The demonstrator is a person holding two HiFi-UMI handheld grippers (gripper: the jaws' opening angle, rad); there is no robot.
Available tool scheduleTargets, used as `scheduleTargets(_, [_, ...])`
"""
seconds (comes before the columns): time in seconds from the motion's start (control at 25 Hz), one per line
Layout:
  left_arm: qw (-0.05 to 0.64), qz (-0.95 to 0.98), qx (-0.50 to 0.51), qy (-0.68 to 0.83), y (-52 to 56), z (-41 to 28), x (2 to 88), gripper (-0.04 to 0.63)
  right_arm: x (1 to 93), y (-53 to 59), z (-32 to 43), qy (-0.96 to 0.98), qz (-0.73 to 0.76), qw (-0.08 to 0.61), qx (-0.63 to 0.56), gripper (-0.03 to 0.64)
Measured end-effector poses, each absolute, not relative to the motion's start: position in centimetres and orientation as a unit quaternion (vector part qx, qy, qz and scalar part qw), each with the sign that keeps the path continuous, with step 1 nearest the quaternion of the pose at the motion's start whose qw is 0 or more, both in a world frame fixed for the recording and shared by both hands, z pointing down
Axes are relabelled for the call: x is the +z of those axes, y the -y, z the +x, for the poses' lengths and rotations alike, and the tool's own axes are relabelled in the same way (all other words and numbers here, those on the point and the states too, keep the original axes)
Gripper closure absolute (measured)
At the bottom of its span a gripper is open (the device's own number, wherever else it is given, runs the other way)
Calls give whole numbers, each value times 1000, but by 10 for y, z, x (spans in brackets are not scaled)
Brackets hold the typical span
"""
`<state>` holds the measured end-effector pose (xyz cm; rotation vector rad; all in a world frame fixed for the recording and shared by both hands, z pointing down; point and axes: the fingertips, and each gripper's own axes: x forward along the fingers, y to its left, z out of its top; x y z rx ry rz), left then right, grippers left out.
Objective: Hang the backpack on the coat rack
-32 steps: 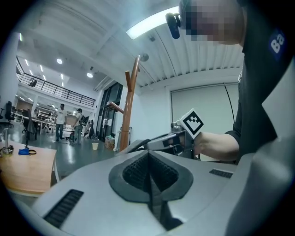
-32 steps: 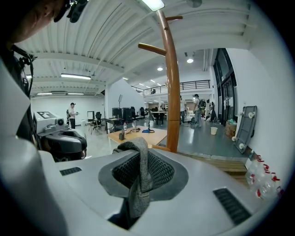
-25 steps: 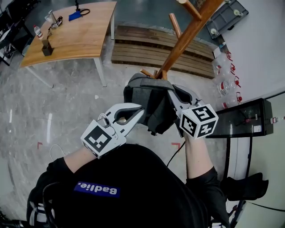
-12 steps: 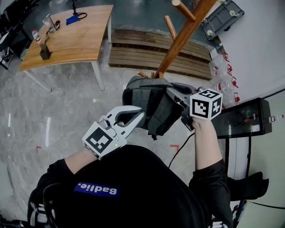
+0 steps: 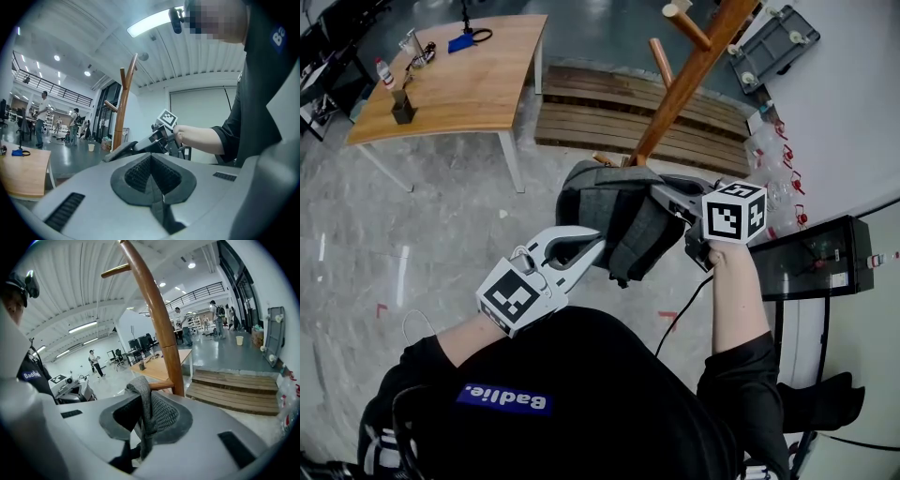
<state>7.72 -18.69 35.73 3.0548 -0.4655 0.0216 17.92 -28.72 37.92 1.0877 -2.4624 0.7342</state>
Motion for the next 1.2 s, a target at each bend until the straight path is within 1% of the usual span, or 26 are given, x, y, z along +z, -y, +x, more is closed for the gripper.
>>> scheduleTargets(0.16, [18,988,8,151,188,77,358,586,377,287,177,870,381,193,246,561])
scheduleTargets(0.36, [19,988,6,152,187,77,357,586,382,295,187,869,367,167,286,558])
scheduleTargets(0.6, [14,989,8,147,187,79,361,586,391,301,194,866,367,152,303,555])
scheduleTargets(0.76, [14,988,10,151,187,82,360,586,393,301,186,873,358,150,295,555])
scheduleTargets(0.92, [21,988,12,153,186,84,361,586,409,313,193,858,388,170,291,556])
scheduleTargets(1.04, [21,988,15,155,188,80,364,586,414,320,196,855,398,156,293,557])
scheduleTargets(1.2, [23,986,20,164,187,81,367,586,414,322,200,859,401,166,273,555])
